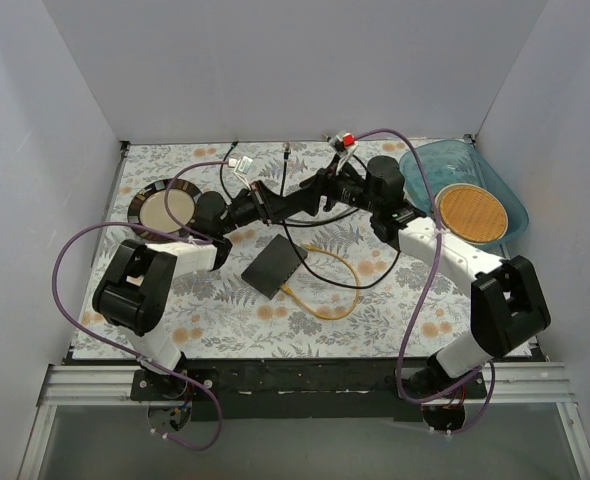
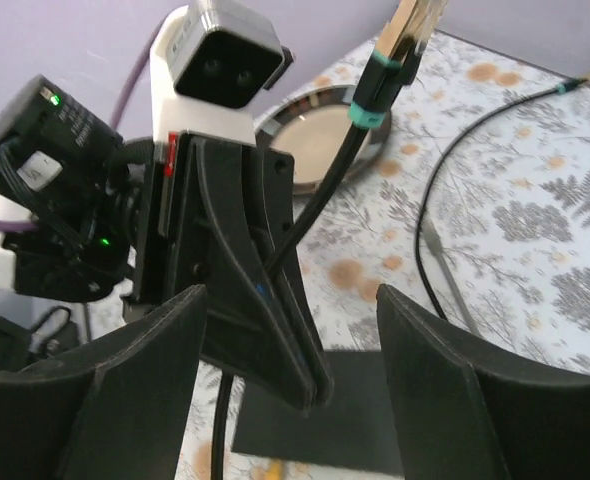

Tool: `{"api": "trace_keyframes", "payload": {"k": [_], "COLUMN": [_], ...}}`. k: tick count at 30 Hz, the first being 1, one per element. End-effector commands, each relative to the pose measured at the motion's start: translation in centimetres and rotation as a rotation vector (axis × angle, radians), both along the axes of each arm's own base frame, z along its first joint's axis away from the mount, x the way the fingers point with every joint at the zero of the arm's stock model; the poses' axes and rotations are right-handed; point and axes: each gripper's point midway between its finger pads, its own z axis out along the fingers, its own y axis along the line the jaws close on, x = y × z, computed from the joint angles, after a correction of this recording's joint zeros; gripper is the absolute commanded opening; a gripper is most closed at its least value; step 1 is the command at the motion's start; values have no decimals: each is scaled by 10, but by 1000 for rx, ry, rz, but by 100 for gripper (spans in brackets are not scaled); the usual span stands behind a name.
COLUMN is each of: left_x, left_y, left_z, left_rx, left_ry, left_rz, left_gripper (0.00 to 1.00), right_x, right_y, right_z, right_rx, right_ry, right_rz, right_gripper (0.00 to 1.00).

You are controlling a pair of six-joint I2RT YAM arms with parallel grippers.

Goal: Insert the plug into the switch port

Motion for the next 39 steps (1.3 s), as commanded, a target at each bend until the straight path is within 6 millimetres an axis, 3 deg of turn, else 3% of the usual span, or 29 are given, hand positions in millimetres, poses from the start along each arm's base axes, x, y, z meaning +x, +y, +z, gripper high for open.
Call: {"api": "trace_keyframes", "payload": {"k": [1, 11, 23, 35, 38, 39], "left_x": [-12, -15, -19, -24, -24, -23], "left_y": [-2, -5, -9, -11, -10, -10], "left_z": [32, 33, 36, 38, 38, 38], "left_rx": [-18, 7, 29, 40, 41, 42], "left_ry": [-142, -185, -218, -246, -248, -246], "left_rz": [-3, -15, -30, -44, -42, -37], "left_gripper": [0, 0, 0, 0, 0, 0], "right_x": [-6, 5, 20, 36, 37, 37], "right_y": [6, -4, 8, 12, 11, 10], "right_z": [63, 76, 77, 69, 69, 68], "right_rx": [239, 356, 386, 384, 387, 390], "right_ry": [-76, -54, -14, 16, 13, 21], "right_rz": [136, 186, 222, 222, 219, 219], "right_gripper": [73, 63, 59, 43, 37, 30]}}
